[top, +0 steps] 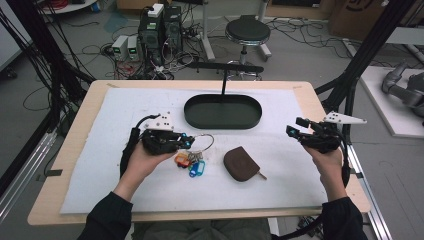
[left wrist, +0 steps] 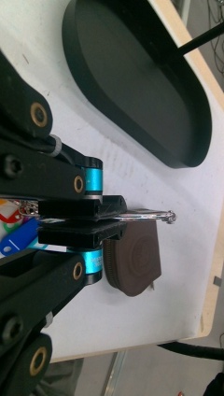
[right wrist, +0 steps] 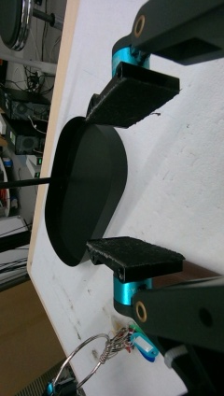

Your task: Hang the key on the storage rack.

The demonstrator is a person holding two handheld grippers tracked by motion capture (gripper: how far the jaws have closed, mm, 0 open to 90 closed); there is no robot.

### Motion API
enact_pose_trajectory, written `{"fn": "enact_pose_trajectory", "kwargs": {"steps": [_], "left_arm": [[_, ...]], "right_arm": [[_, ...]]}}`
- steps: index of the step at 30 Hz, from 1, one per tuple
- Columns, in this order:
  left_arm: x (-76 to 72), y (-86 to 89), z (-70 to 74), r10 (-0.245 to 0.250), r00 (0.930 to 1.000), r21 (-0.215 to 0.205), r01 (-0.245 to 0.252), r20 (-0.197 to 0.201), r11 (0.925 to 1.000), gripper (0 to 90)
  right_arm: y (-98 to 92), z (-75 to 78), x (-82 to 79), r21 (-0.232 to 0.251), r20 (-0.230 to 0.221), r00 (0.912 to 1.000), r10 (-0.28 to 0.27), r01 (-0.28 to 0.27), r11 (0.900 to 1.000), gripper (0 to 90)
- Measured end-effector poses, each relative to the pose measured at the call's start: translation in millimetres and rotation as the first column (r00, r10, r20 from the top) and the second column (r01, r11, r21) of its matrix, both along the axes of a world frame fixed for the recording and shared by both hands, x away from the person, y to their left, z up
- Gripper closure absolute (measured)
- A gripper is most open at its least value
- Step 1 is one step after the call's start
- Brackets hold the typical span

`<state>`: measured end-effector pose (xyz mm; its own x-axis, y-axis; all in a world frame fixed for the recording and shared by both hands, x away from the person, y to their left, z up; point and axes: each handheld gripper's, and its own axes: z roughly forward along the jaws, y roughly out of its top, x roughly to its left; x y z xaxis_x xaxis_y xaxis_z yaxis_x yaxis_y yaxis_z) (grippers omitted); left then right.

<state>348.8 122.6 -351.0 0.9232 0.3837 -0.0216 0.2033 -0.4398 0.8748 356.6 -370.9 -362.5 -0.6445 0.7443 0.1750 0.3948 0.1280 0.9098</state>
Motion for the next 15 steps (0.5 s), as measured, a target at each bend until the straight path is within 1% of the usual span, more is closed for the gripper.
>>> {"fn": "enact_pose_trajectory", "kwargs": {"steps": [2,7,9,12,14,15], "left_arm": [[0.7,1.5,4.0,0.004,0.9999,-0.002,-0.004,0.010,1.0000,86.6],[4.7,3.9,16.1,0.030,0.9991,-0.032,-0.029,0.030,0.9991,86.6],[6.9,4.0,20.7,0.036,0.9986,-0.036,-0.034,0.039,0.9988,86.6],[11.7,4.4,27.9,0.042,0.9978,-0.026,-0.041,0.052,0.9988,86.6],[15.2,5.1,31.5,0.054,0.9971,-0.031,-0.053,0.054,0.9981,86.6],[19.1,6.8,34.3,0.070,0.9959,-0.035,-0.068,0.058,0.9971,86.6]], "right_arm": [[0.1,0.0,0.1,-0.001,0.000,1.0000,-0.001,0.001,1.000,34.5],[0.2,-0.2,0.6,-0.002,0.003,1.0000,-0.002,0.002,1.000,34.5],[0.2,-0.2,0.8,-0.001,0.003,1.0000,-0.002,0.002,1.000,34.5],[0.2,-0.4,1.1,-0.002,0.000,1.0000,-0.002,0.002,1.000,34.5],[-0.1,-0.4,1.2,0.000,0.000,1.0000,-0.002,0.002,1.000,34.5],[-0.7,-0.4,1.4,-0.001,0.005,1.0000,-0.003,0.003,1.000,34.5]]}}
